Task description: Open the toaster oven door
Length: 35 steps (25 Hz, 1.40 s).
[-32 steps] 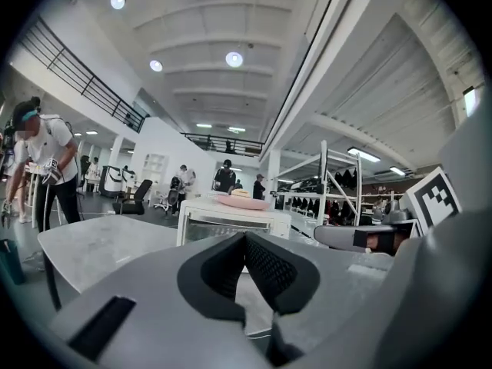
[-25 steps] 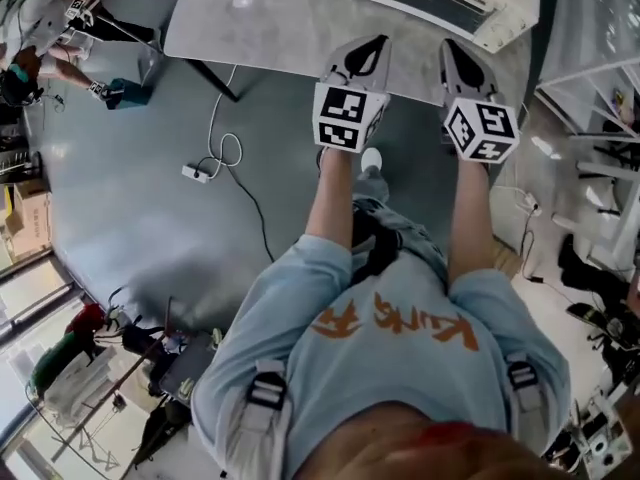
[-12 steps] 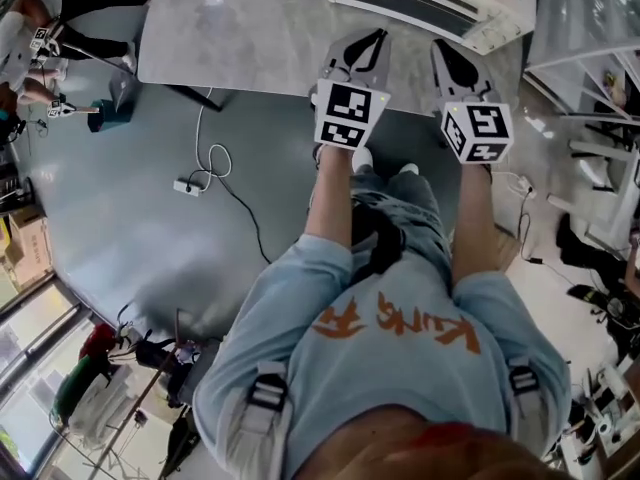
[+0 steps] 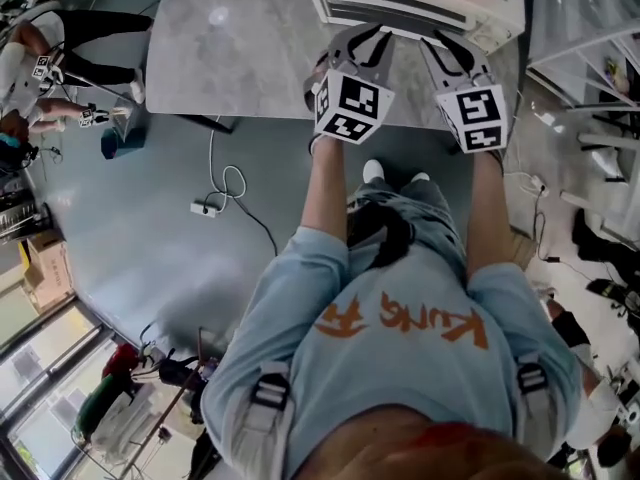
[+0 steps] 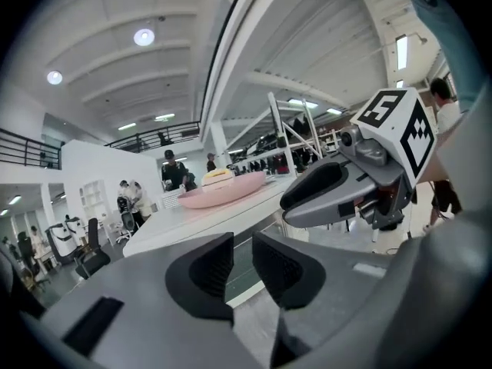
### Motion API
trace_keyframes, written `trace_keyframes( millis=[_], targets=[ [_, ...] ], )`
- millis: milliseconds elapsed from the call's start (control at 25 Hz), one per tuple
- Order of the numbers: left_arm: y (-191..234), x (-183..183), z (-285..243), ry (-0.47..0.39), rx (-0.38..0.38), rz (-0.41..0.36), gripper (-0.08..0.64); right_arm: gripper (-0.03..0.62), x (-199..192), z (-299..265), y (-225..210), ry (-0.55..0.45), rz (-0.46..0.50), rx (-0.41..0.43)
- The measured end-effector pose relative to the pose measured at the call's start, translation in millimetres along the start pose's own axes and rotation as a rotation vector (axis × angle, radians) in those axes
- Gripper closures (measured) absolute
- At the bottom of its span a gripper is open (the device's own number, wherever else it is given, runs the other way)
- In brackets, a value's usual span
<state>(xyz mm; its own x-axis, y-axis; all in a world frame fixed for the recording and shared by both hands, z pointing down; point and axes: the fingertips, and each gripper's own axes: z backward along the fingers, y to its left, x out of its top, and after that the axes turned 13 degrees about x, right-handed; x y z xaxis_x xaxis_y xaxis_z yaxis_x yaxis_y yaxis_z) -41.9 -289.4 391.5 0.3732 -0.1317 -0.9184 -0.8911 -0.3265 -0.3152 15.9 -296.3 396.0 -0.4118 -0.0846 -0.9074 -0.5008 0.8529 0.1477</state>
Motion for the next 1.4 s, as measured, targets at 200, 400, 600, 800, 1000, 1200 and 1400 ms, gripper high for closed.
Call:
trace_keyframes(
  millis=[200,400,600,800,1000,1200,1400],
  targets=[
    [-3.2,-2.7,-18.7,0.020,-0.125,-0.226,0.429,0.465,-4.3,-14.0,-8.4,0.122,0.115,0.062],
    [9.7,-9.1,-42.6,0.059,-0.184,-0.415,0.411,0.436,-12.2,-25.2,-22.1,0.239,0.238,0.067],
    [15.8,-18.5,-58.6,0.105,-0.242,-0.543,0.406,0.434,-19.4,-33.6,-33.1,0.344,0.301,0.092],
    [26.7,-29.7,-66.8,0.149,-0.302,-0.657,0.407,0.442,-23.4,-41.4,-39.7,0.444,0.380,0.130],
    [26.1,-38.7,-71.4,0.168,-0.350,-0.712,0.411,0.470,-30.8,-47.6,-39.7,0.508,0.431,0.191],
    [24.3,-41.6,-71.4,0.162,-0.364,-0.753,0.439,0.489,-32.0,-51.0,-38.8,0.545,0.443,0.221],
    [19.3,-45.2,-62.4,0.176,-0.384,-0.805,0.451,0.499,-34.8,-46.3,-29.6,0.572,0.452,0.270]
  ],
)
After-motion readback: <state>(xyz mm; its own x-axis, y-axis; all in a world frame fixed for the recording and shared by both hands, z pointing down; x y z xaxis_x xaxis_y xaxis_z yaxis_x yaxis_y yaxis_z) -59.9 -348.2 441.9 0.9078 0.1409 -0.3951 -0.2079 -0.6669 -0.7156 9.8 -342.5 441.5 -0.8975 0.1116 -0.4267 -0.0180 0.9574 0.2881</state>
